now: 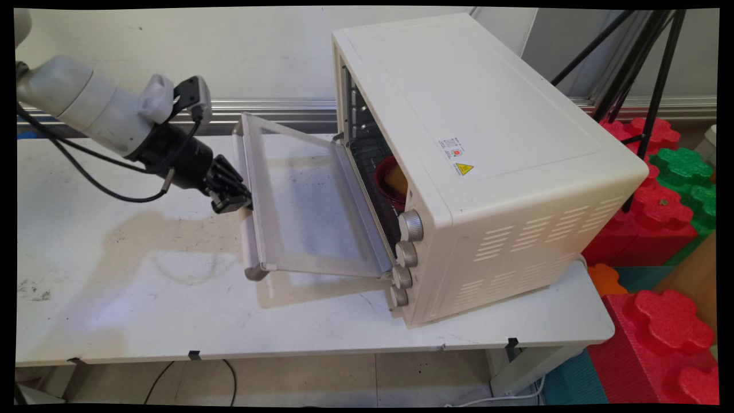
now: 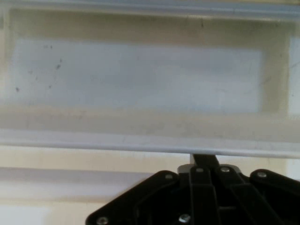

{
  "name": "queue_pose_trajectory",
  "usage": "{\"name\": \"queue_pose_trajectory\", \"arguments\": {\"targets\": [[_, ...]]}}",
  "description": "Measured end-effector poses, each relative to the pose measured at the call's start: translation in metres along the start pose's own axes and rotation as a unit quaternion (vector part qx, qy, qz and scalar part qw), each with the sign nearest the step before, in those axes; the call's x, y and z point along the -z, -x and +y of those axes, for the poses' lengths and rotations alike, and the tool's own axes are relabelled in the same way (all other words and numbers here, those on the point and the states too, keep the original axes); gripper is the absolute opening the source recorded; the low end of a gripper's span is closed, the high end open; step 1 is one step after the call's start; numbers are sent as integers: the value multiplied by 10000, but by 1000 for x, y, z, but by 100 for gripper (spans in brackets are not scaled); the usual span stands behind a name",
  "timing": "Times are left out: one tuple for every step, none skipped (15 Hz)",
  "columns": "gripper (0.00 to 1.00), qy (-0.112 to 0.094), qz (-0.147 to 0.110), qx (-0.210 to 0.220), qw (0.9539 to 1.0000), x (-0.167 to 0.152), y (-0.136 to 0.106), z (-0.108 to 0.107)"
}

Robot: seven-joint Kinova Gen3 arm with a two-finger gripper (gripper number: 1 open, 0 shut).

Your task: Open the oven

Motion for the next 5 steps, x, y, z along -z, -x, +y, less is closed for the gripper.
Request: {"name": "queue_pose_trajectory", "arguments": {"targets": [[0,2,-21,0,10000,-1,4,0],[0,1,-40,-2,10000,-1,7,0],[0,1,-53,-4,10000,-1,9,1],[0,-1,-73,-7,10000,0,12,1],[0,-7,-85,-4,10000,0,14,1]]}}
